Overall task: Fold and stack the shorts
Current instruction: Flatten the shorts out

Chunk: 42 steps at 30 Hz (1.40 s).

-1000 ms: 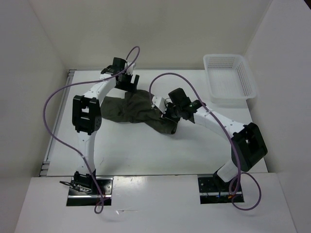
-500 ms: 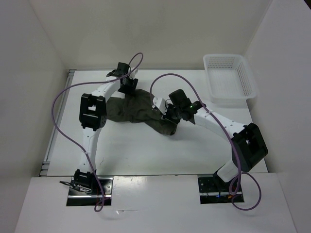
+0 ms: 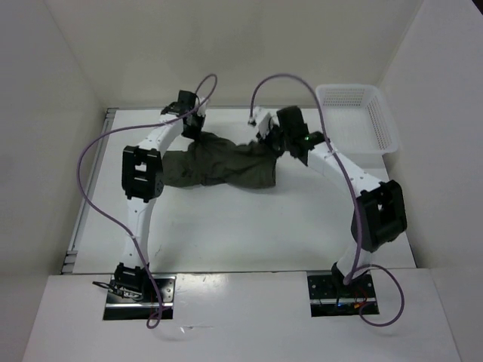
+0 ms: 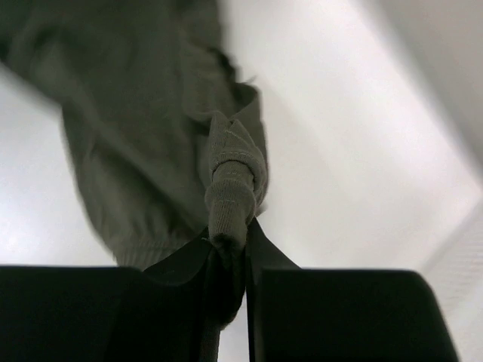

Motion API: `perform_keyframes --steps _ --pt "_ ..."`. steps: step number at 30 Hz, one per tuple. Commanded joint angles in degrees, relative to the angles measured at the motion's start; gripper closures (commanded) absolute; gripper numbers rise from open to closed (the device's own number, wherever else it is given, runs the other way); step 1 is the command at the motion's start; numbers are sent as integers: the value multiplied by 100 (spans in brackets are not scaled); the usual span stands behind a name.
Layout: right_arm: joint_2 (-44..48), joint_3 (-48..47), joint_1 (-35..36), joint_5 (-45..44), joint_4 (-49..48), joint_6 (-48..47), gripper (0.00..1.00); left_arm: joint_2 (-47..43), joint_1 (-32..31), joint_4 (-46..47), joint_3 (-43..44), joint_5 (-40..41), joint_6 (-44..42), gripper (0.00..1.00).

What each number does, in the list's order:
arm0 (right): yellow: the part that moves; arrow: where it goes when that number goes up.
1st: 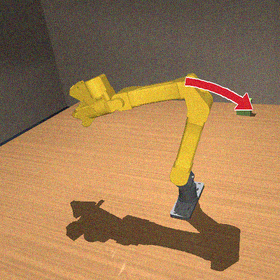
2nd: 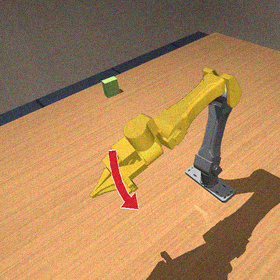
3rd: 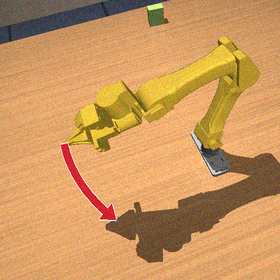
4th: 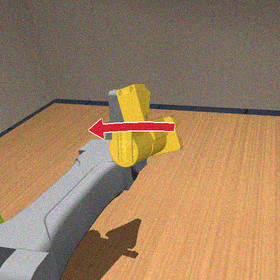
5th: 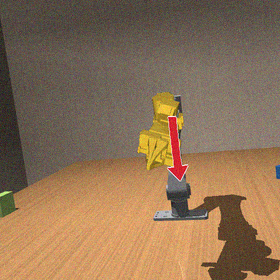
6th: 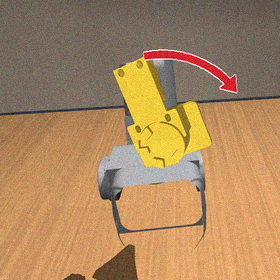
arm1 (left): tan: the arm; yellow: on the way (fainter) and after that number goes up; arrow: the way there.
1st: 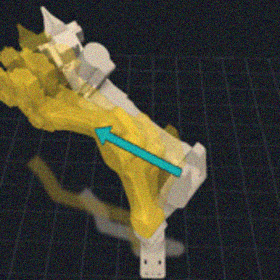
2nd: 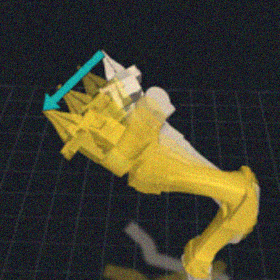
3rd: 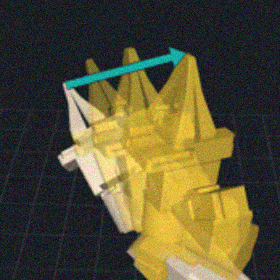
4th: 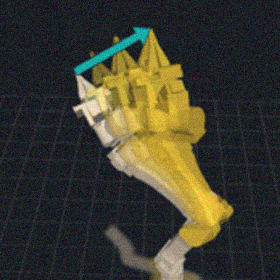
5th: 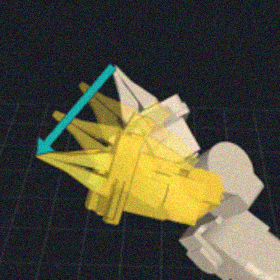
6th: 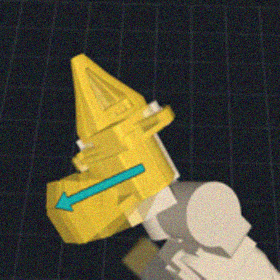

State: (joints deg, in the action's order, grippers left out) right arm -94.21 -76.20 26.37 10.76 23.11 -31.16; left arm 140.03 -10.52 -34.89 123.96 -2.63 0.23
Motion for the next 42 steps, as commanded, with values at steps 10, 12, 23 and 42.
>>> perform_keyframes --steps 10,12,23,42 --pt "-766 -3253 -818 566 -1063 1015 100 -528 771 -1370 5297 1317 -23 100" --pt "-634 -2754 -818 751 -1011 761 100 -722 832 -2036 5156 1082 -23 100" --pt "904 676 -238 769 -1345 -963 100 -2578 720 -2386 -144 167 -23 100" --pt "2380 1732 140 1621 701 -1954 59 -5556 -20 -2187 -5497 -1388 -23 51"
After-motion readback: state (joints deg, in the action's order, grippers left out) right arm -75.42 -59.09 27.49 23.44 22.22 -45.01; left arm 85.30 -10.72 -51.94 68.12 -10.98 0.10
